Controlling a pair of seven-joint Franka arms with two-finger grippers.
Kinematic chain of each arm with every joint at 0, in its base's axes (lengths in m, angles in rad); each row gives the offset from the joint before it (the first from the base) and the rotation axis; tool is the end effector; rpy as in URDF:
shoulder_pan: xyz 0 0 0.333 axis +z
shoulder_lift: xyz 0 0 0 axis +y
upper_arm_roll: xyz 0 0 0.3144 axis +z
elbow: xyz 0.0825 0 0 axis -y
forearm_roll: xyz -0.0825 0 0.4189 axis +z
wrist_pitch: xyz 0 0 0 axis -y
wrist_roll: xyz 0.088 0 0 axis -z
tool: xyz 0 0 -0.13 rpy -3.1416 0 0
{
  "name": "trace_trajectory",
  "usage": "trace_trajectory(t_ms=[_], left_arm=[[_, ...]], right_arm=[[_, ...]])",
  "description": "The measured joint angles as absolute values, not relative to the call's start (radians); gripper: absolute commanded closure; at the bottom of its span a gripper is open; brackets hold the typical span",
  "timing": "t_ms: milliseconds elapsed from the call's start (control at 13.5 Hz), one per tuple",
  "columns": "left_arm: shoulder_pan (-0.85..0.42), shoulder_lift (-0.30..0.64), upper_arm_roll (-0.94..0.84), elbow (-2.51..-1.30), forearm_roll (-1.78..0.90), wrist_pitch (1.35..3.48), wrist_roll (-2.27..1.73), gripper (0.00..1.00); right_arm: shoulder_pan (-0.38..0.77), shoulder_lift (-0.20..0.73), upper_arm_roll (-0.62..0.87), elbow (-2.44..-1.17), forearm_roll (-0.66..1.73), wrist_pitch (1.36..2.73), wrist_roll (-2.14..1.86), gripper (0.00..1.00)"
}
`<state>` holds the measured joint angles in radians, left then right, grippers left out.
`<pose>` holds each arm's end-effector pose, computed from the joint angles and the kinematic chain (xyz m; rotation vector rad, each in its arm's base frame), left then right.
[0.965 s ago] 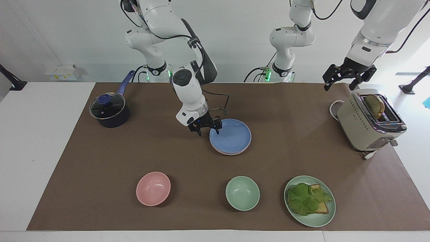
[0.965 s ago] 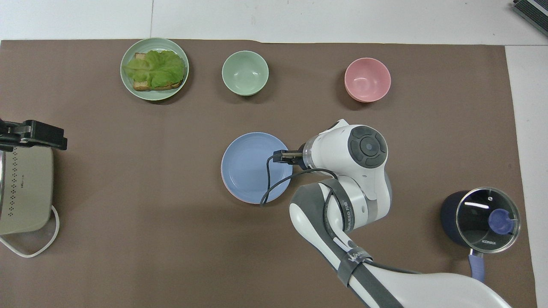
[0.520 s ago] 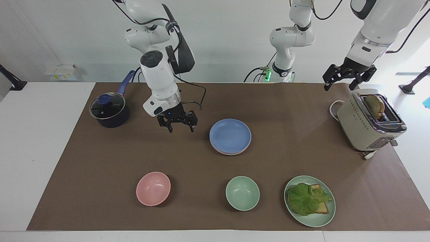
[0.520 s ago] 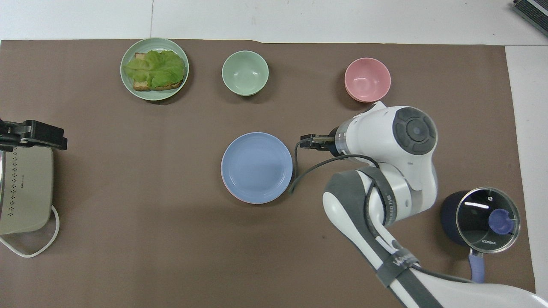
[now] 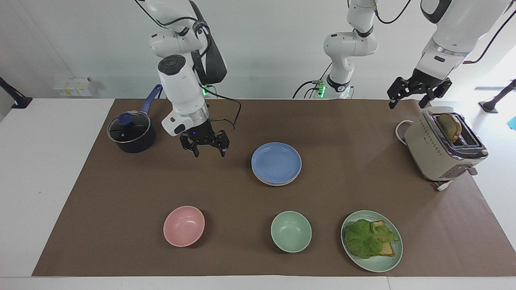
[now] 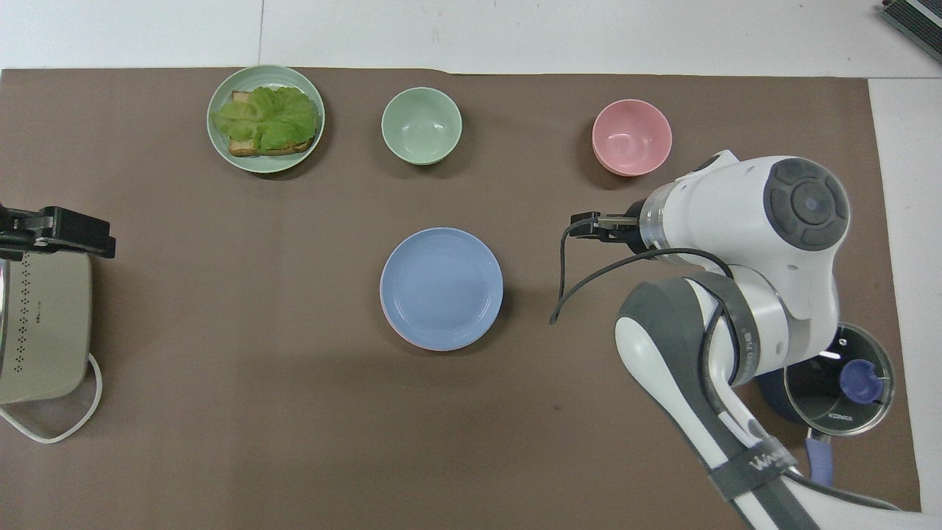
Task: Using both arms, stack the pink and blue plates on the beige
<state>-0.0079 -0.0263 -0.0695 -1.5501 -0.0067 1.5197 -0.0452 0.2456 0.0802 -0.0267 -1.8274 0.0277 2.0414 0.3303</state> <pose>0.5744 -0.0460 0.6212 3.1366 -0.0510 -0.0070 0.6189 0.1402 0.4622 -3.0713 0.1877 -0.1887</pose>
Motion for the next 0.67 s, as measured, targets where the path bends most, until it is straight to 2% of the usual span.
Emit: trace_trajectory(t_ms=[223,668], left_arm=[[-0.008,-0.026,-0.069,-1.55,-0.007,1.52,-0.045,0.0],[-0.008,-0.026,-0.069,-1.55,-0.007,1.52,-0.045,0.0]], right_arm=[[0.202,0.027,-0.027,-1.751,0.024,1.896,0.324,0.0],[0.125,-0.047,-0.028,-1.684,0.02,1.692,0.203,0.0]])
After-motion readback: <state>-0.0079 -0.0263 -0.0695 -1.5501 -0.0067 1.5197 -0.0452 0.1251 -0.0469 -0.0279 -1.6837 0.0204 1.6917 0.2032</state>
